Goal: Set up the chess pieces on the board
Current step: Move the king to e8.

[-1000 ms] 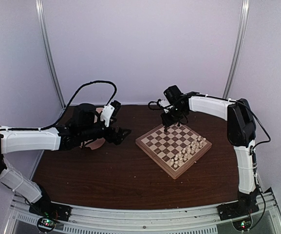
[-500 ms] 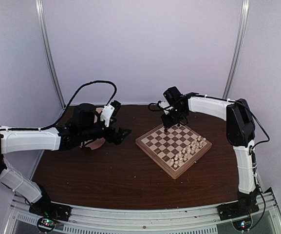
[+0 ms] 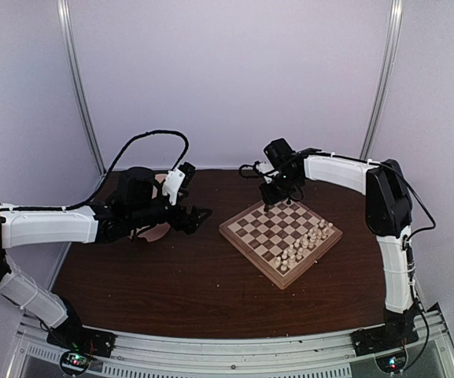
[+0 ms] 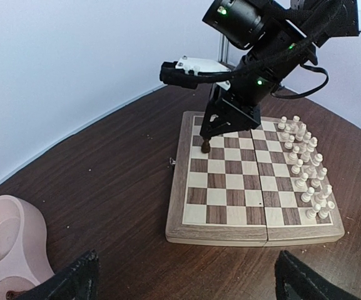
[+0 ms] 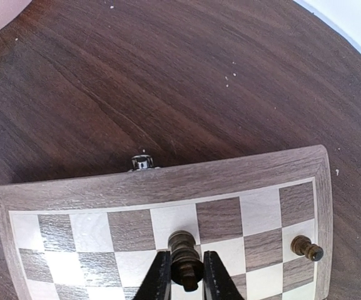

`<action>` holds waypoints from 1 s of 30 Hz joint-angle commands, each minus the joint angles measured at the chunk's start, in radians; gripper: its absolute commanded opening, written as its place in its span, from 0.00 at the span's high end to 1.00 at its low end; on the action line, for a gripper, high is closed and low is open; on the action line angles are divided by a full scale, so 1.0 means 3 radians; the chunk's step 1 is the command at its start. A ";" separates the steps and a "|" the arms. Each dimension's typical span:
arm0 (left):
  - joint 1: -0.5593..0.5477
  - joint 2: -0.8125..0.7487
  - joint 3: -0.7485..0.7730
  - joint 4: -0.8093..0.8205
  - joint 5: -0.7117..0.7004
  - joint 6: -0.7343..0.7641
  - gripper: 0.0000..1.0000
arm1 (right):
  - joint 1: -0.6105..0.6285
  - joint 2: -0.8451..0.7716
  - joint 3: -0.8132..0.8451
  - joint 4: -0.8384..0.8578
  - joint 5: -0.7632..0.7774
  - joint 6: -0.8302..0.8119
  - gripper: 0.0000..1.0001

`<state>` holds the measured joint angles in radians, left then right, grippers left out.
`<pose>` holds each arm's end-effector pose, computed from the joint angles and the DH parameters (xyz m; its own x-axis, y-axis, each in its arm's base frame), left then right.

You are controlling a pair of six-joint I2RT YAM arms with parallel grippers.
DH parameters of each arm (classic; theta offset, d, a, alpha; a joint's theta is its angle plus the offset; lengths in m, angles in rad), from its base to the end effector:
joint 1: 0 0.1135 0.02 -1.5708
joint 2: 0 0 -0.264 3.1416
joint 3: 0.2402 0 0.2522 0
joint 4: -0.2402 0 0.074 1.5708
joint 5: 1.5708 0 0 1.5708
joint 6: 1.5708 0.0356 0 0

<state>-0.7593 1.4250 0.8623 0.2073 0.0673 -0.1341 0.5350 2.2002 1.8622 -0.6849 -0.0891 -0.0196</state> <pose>0.2330 -0.2245 0.2567 -0.3481 0.1464 -0.9260 0.6923 0.7062 -0.1485 0.4143 0.2492 0.2088 -0.7235 -0.4515 -0.5223 -0.5620 0.8245 0.0657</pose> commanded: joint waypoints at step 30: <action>-0.0005 0.0010 0.0043 0.0054 -0.0040 0.0014 0.02 | -0.0005 0.0194 0.0256 0.0007 -0.0142 0.0025 0.56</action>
<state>-0.7593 1.4250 0.8623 0.2073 0.0658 -0.1337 0.5350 2.2395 1.9091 -0.6827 -0.1295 -0.0181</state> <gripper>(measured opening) 0.976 0.346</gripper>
